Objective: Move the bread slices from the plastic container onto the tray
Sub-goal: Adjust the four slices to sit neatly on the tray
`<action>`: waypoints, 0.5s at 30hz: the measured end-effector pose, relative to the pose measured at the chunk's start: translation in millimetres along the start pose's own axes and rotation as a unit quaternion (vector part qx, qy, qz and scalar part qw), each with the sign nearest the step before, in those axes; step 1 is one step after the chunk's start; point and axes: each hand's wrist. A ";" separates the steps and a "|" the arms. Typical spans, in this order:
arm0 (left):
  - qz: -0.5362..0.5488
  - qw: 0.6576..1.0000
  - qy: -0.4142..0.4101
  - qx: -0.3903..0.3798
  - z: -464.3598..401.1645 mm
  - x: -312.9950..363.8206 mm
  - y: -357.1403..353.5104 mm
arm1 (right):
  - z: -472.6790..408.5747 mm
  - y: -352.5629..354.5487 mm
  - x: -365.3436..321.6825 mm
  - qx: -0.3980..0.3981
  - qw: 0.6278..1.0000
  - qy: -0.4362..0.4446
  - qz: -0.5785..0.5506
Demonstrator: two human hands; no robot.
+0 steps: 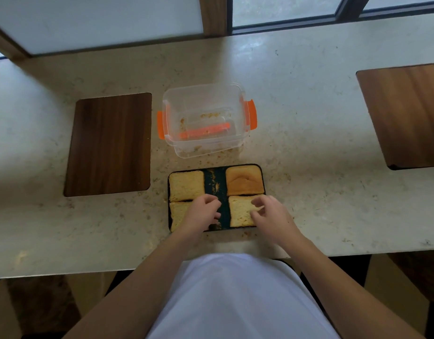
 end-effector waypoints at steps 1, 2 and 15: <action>0.005 1.000 -0.006 0.015 1.7 -5.0 10.3 | -2.4 -1.4 -5.7 -0.006 1.000 0.004 -0.006; 0.011 0.999 -0.005 0.031 3.5 -10.2 21.1 | -5.0 -3.5 -12.0 -0.015 1.000 0.007 -0.013; 0.048 0.991 -0.041 0.119 -5.3 -25.9 97.7 | -31.2 -56.9 -105.0 -0.179 0.966 -0.111 -0.148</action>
Point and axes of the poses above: each hand's wrist, its own z-axis away from the middle knuckle, its own y-axis out of the back of the hand, x = y × z, and after that the axes turned 5 degrees about -y, right-handed
